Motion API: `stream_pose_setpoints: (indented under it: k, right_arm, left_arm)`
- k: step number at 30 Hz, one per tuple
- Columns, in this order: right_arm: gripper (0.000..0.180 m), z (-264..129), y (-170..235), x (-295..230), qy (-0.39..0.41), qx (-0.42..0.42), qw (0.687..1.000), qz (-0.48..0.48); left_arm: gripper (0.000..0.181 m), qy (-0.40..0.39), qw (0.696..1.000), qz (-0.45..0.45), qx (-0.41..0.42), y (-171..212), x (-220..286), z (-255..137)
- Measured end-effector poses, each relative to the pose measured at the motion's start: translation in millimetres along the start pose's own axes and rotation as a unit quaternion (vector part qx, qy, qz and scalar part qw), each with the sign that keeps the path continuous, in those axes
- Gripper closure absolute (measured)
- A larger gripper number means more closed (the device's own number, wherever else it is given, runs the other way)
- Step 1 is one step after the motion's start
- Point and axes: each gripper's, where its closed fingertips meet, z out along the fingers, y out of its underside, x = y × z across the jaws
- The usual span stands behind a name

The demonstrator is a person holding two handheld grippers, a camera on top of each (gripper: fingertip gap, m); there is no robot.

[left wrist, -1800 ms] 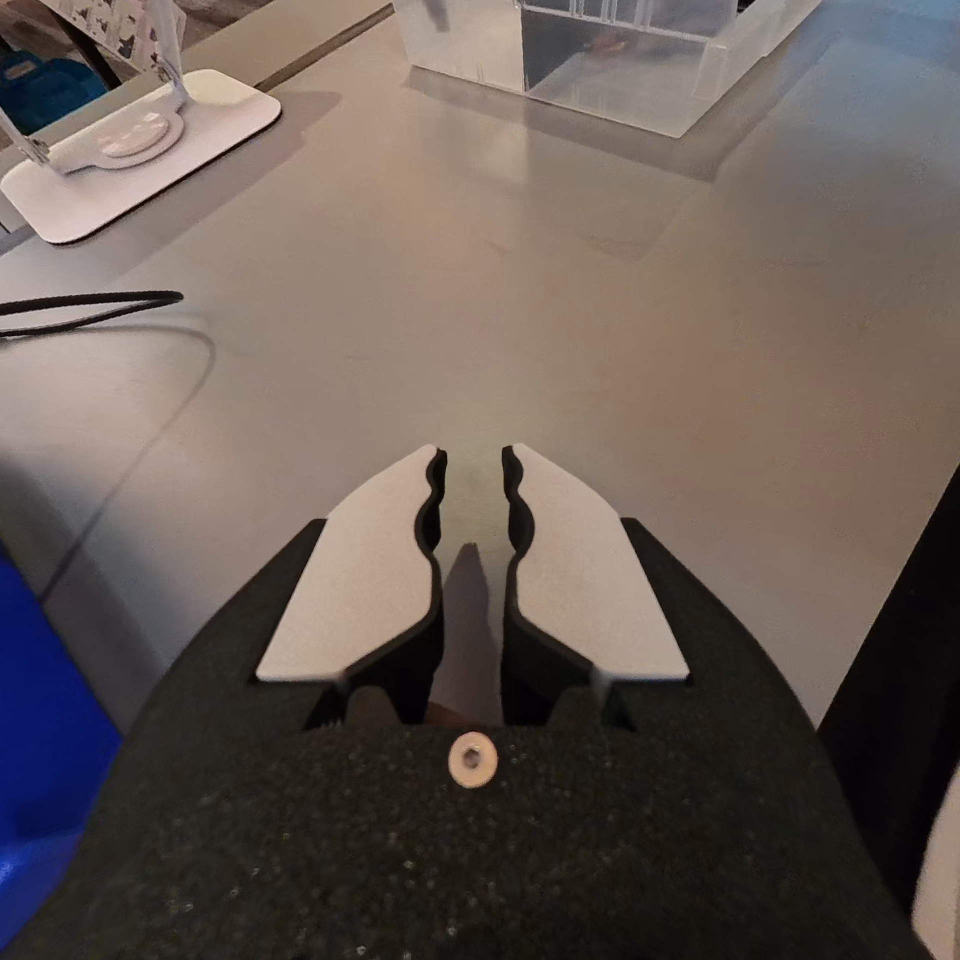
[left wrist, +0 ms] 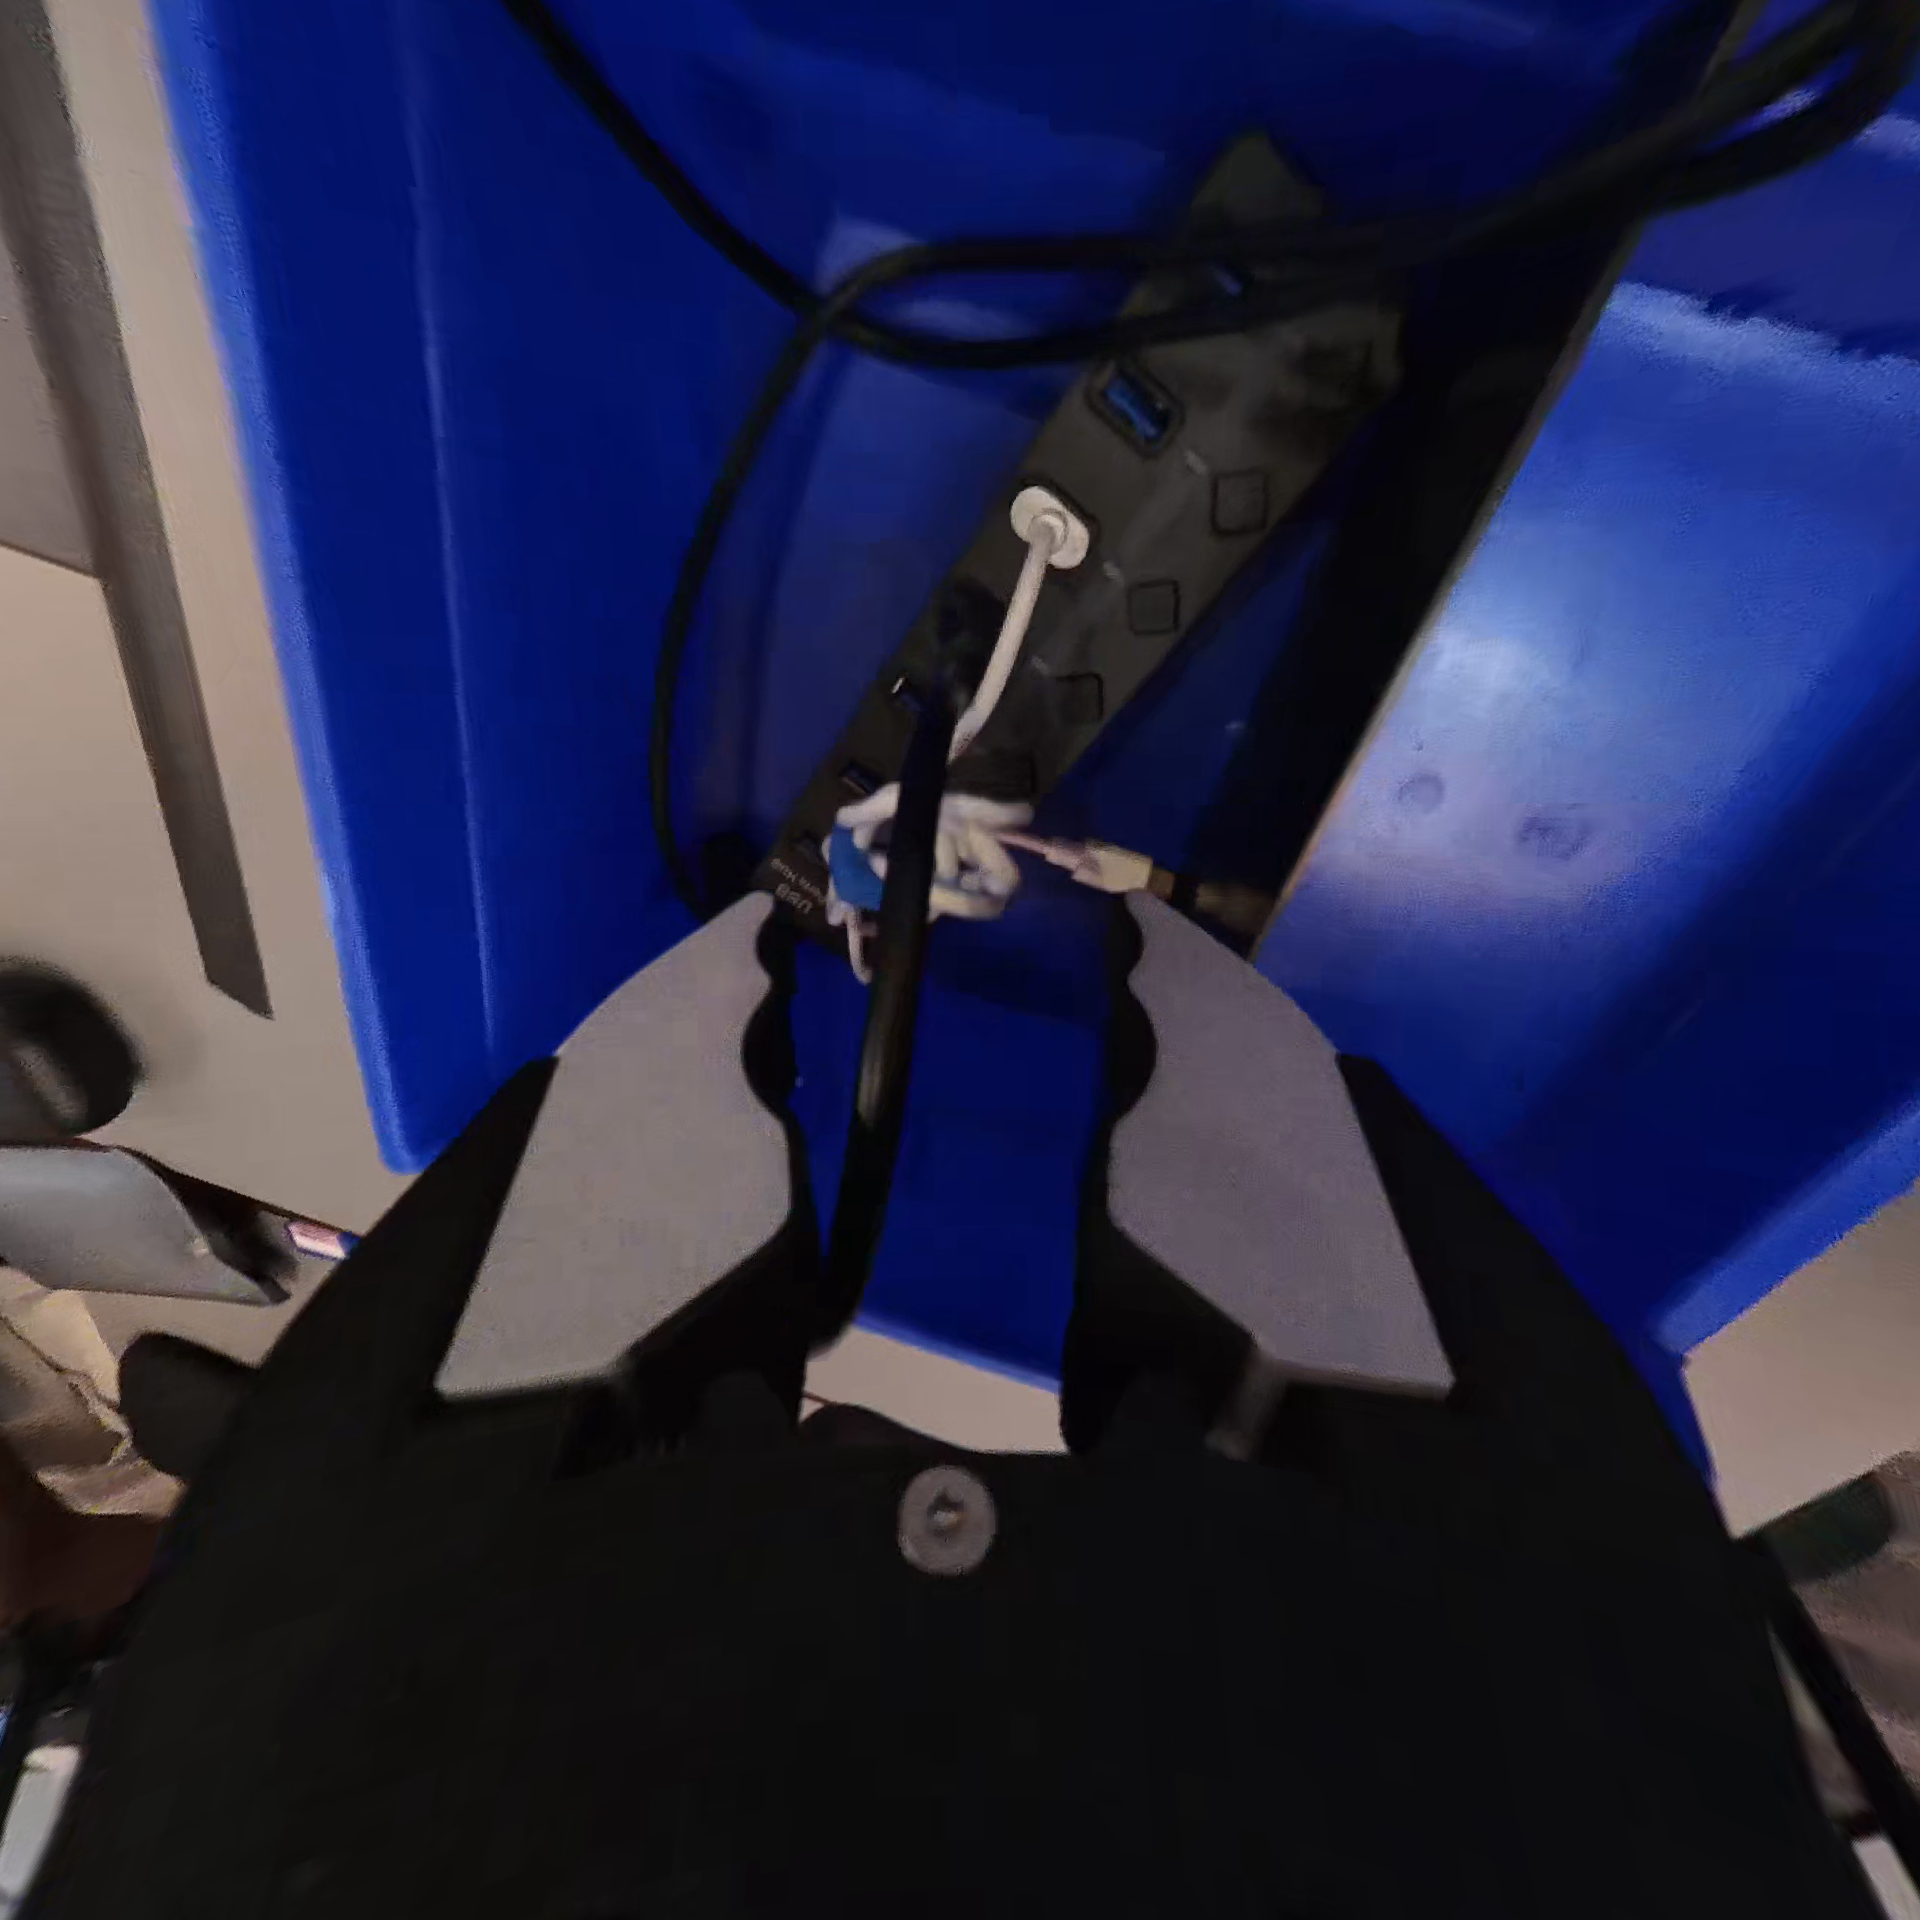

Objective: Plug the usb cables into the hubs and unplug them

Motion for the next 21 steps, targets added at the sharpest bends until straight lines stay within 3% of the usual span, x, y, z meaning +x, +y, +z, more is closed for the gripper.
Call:
stream_pose_setpoints:
  k: [5,8,11,16,18,21]
  right_arm:
    - [0.155,0.4,-3.1,-2.1,-0.027,0.011,0.999,0.033]
    - [0.155,2.3,-6.6,-3.2,-0.043,0.015,0.998,0.048]
    - [0.154,3.1,-8.0,-4.4,-0.056,0.013,0.997,0.058]
    - [0.153,4.4,-6.1,-8.0,-0.070,0.002,0.996,0.059]
    - [0.153,5.1,-3.7,-10.8,-0.075,-0.005,0.996,0.055]
    - [0.153,5.9,-1.7,-14.0,-0.086,-0.013,0.995,0.055]
  left_arm:
    - [0.131,0.003,0.999,0.028,-0.038,1.1,-2.6,27.9]
    - [0.118,-0.027,0.991,0.088,-0.098,6.0,-17.8,21.8]
    - [0.113,0.019,0.987,0.132,-0.088,-9.0,-3.0,21.6]
    - [0.116,0.001,0.981,0.177,-0.083,-13.1,-10.1,42.1]
    - [0.106,0.002,0.982,0.175,-0.068,-11.7,-10.5,51.7]
    - [0.117,-0.007,0.977,0.202,-0.067,1.4,-5.4,65.9]
